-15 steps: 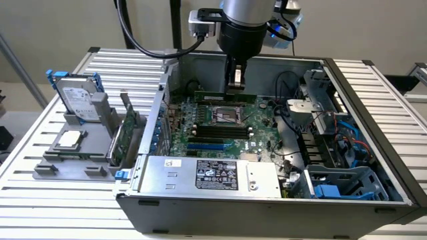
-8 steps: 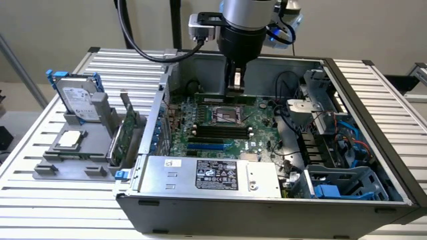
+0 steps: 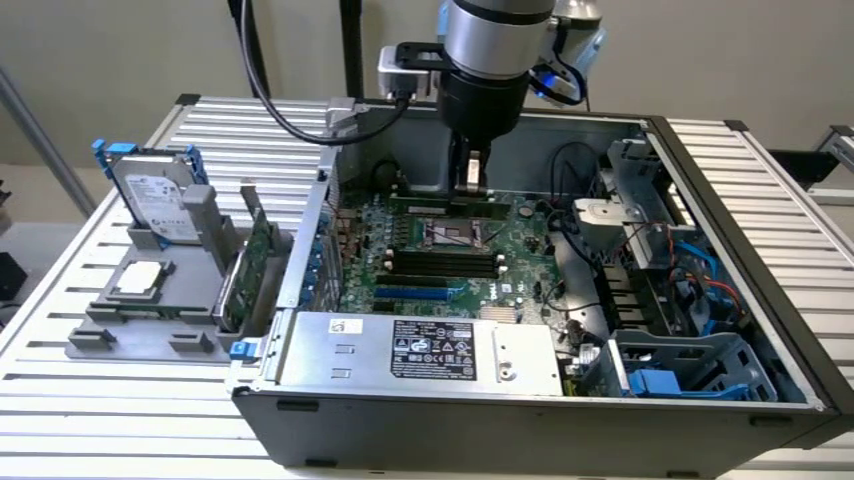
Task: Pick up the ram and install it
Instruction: 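Pick up the ram and move it above insertion slot, then insert the ram into the slot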
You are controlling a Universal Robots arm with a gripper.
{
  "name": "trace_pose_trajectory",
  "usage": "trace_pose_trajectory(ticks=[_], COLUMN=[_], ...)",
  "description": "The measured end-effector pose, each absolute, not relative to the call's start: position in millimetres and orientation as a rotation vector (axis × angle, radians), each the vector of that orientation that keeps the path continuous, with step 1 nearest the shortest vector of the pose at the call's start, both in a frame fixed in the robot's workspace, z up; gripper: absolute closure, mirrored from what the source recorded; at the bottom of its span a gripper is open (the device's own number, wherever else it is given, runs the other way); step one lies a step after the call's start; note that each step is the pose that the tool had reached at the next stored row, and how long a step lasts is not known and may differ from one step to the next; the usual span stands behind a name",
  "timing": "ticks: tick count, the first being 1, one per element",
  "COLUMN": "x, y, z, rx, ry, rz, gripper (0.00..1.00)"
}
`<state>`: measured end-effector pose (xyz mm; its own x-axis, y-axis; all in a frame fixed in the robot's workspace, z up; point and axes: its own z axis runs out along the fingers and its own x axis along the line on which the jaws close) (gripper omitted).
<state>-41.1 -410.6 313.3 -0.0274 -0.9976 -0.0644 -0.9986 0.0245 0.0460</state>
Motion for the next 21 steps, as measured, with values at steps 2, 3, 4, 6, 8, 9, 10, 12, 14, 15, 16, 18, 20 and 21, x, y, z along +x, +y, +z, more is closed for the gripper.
trace_pose_trajectory(ticks=[2,3,4,6,8,9,10,12,14,15,16,18,20,21], x=[-40.8,-40.6,-40.2,-39.1,-37.8,-37.3,-36.7,-36.3,-35.6,-35.1,-34.7,-34.1,-33.8,-33.7], y=[-410.6,-410.6,-410.5,-410.2,-409.8,-409.6,-409.1,-408.5,-407.9,-407.7,-407.5,-407.3,-407.3,-407.3], z=[309.9,308.0,306.2,302.5,298.9,297.0,293.5,289.9,286.3,284.4,282.7,279.3,276.6,275.3], rx=[-2.181,-2.181,-2.181,-2.181,-2.181,-2.181,-2.181,-2.181,-2.182,-2.182,-2.182,-2.184,-2.186,-2.188], ry=[2.239,2.239,2.239,2.239,2.239,2.239,2.240,2.241,2.241,2.242,2.242,2.244,2.247,2.249], rz=[0.122,0.122,0.122,0.122,0.121,0.121,0.120,0.119,0.118,0.117,0.117,0.113,0.107,0.103], gripper=[1.00,1.00,1.00,1.00,1.00,1.00,1.00,1.00,1.00,1.00,1.00,1.00,1.00,1.00])
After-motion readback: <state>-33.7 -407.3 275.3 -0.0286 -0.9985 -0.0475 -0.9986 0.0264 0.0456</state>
